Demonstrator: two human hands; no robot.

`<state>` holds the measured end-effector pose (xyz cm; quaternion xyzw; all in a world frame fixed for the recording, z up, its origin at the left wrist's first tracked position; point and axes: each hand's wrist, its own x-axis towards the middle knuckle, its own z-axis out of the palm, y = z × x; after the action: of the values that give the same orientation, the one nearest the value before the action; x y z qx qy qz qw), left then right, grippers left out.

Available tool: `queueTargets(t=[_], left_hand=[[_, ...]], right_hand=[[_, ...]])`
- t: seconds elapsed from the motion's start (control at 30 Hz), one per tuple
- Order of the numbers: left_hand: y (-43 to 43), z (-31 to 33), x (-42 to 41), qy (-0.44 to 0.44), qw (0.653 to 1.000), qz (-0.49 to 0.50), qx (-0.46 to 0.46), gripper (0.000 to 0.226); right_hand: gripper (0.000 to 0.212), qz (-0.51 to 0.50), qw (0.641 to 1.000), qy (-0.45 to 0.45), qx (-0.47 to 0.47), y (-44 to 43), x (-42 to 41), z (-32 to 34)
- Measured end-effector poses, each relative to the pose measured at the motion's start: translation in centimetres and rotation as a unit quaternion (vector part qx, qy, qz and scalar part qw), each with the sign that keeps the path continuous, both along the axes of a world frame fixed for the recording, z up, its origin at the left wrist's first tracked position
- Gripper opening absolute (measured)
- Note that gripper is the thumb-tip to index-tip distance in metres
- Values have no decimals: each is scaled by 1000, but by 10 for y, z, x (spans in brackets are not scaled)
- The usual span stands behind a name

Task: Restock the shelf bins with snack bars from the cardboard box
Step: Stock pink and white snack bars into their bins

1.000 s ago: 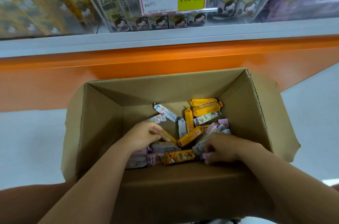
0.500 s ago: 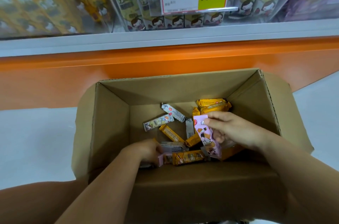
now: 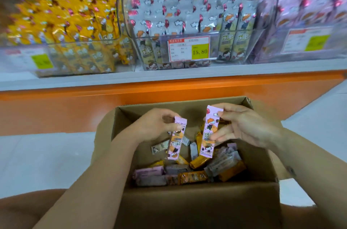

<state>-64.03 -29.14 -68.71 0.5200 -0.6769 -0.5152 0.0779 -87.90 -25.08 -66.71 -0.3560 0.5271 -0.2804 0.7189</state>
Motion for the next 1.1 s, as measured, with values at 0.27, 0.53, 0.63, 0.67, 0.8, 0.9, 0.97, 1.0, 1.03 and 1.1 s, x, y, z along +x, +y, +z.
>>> queueTargets(t=[0.27,0.53,0.63,0.67,0.8,0.9,0.97,1.0,1.03,1.1], left_hand=[[9,92,-10,87,995,-7,-44,13],[16,157,-28,122,984,21,-125,26],[17,172,-41,157,974,52,-156,35],[17,177,-47,182,967,80,-159,33],[15,187,-80,354,912,200,-57,23],[20,188,-112,392,905,164,-3,21],[18,184,-132,352,928,120,-29,20],[15,183,-141,317,942,96,-59,20],[12,183,-150,277,953,71,-97,22],[7,185,-165,215,962,17,-168,28]], right_hand=[[22,60,990,67,-111,10,-7,99],[26,105,944,191,-248,30,-20,160],[9,13,924,240,-296,27,-29,162],[4,-24,922,236,-306,25,-34,163],[2,-135,930,163,-300,25,-54,163],[6,-168,945,57,-274,28,-64,162],[9,-194,941,5,-278,28,-73,164],[11,-211,935,-7,-285,27,-79,165],[12,-227,928,-7,-295,25,-85,166],[9,-245,912,13,-329,22,-98,169]])
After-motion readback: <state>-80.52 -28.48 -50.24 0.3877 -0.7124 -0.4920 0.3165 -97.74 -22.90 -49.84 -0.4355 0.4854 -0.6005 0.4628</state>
